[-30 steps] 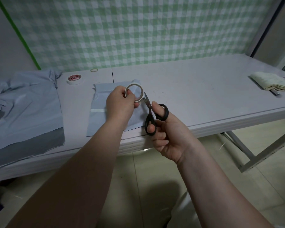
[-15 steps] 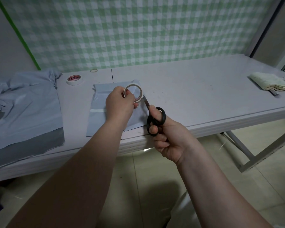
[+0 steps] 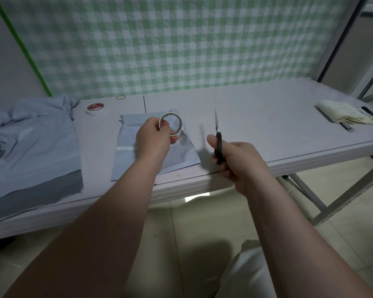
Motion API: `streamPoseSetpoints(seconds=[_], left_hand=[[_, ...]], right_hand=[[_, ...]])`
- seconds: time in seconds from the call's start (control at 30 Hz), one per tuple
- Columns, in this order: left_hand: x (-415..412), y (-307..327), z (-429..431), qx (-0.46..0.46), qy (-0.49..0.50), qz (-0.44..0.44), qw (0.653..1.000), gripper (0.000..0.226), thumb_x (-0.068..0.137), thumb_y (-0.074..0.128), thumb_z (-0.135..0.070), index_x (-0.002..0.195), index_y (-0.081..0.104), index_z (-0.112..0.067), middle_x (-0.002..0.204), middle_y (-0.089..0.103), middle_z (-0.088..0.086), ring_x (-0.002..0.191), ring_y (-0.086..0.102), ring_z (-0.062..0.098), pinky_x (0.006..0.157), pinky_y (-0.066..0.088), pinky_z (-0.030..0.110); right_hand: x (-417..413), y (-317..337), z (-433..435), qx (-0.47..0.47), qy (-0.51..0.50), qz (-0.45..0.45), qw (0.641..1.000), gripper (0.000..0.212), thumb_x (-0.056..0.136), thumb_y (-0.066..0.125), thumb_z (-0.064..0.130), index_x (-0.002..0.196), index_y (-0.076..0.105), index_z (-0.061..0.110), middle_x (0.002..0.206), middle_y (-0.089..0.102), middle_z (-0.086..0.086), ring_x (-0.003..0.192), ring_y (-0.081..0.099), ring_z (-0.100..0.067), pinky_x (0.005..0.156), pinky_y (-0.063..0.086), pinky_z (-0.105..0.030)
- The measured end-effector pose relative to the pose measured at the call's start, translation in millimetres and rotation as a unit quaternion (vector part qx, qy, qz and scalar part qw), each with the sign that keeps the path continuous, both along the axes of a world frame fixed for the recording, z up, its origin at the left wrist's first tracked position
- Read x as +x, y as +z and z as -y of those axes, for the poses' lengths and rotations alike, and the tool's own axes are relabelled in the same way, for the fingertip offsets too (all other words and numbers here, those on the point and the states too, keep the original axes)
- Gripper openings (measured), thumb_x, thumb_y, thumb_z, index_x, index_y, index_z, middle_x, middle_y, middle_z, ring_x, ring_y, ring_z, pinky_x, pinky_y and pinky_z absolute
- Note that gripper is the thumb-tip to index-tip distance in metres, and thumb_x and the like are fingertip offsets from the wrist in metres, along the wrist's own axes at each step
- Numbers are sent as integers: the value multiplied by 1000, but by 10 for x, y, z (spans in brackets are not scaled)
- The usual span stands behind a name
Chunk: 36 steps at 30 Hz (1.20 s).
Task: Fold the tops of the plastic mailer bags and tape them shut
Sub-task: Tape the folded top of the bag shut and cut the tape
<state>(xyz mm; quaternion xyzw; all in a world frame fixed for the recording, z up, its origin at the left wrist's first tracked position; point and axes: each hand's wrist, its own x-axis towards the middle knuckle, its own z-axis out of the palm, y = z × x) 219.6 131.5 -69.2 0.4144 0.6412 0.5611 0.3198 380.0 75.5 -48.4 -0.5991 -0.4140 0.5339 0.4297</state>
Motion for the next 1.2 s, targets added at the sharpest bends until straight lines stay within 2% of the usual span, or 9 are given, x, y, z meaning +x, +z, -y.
streamPoseSetpoints(seconds=[0.17, 0.4, 0.53, 0.63, 0.7, 0.77, 0.87, 1.0, 1.2], left_hand=[[-71, 64, -25, -28, -51, 76, 995, 12, 90, 53, -7, 80, 58, -12, 87, 68, 9, 71, 70, 18, 84, 57, 38], [-217, 256, 62, 17, -69, 106, 992, 13, 90, 58, -9, 80, 59, -16, 85, 65, 6, 66, 68, 13, 74, 56, 29], [-486, 286, 157, 64, -7, 6, 998, 12, 88, 62, -14, 78, 62, -19, 77, 66, 2, 70, 69, 19, 72, 57, 37], [-756, 241, 234, 50, 74, -194, 977, 15, 88, 59, -26, 78, 64, -16, 67, 59, -5, 73, 61, 23, 61, 46, 31], [-911, 207, 299, 10, 96, -312, 945, 24, 90, 52, -25, 78, 62, -8, 69, 56, 3, 76, 55, 27, 58, 32, 33], [-1051, 155, 326, -25, 106, -387, 916, 27, 93, 48, -22, 94, 67, -3, 89, 63, 16, 93, 56, 34, 71, 36, 36], [-1192, 89, 355, -96, 96, -437, 889, 32, 95, 45, -19, 117, 63, -4, 116, 58, 20, 108, 53, 35, 83, 41, 35], [-1190, 95, 363, -162, 100, -487, 853, 32, 92, 46, -15, 121, 61, -14, 122, 55, 13, 112, 51, 33, 88, 39, 36], [-708, 186, 186, -21, -53, -478, 876, 32, 87, 54, -15, 117, 65, -21, 118, 62, 5, 113, 53, 29, 97, 40, 37]], right_hand=[[122, -24, -273, 89, -35, 382, 919, 31, 77, 70, 34, 67, 64, 5, 60, 57, -12, 57, 49, -22, 49, 34, -25], [38, -3, -352, 120, -73, 524, 840, 6, 86, 55, 14, 86, 60, 10, 95, 58, -11, 79, 50, -31, 65, 35, -27], [-210, 7, -371, 240, -62, 425, 871, 29, 88, 55, 39, 102, 69, 18, 104, 65, -2, 97, 59, -22, 71, 41, -28], [-458, -1, -430, 228, 39, 381, 895, 40, 81, 62, 46, 111, 67, 19, 102, 68, 2, 101, 59, -17, 84, 47, -30], [-554, -37, -507, 208, 56, 396, 893, 33, 81, 65, 39, 108, 68, 20, 100, 69, 2, 102, 59, -19, 82, 46, -29], [-585, -63, -584, 198, 45, 411, 889, 16, 83, 63, 28, 94, 70, 20, 94, 70, 0, 97, 61, -22, 76, 45, -27], [-580, -83, -641, 183, 51, 405, 894, 9, 84, 62, 21, 82, 70, 18, 83, 68, -1, 86, 61, -21, 71, 44, -25], [-555, -125, -654, 185, 50, 381, 904, 14, 82, 60, 16, 84, 73, 19, 80, 68, 0, 81, 59, -18, 73, 47, -27], [-500, -163, -696, 189, 33, 371, 909, 8, 79, 65, 18, 80, 74, 19, 78, 69, 1, 80, 62, -18, 73, 48, -27]])
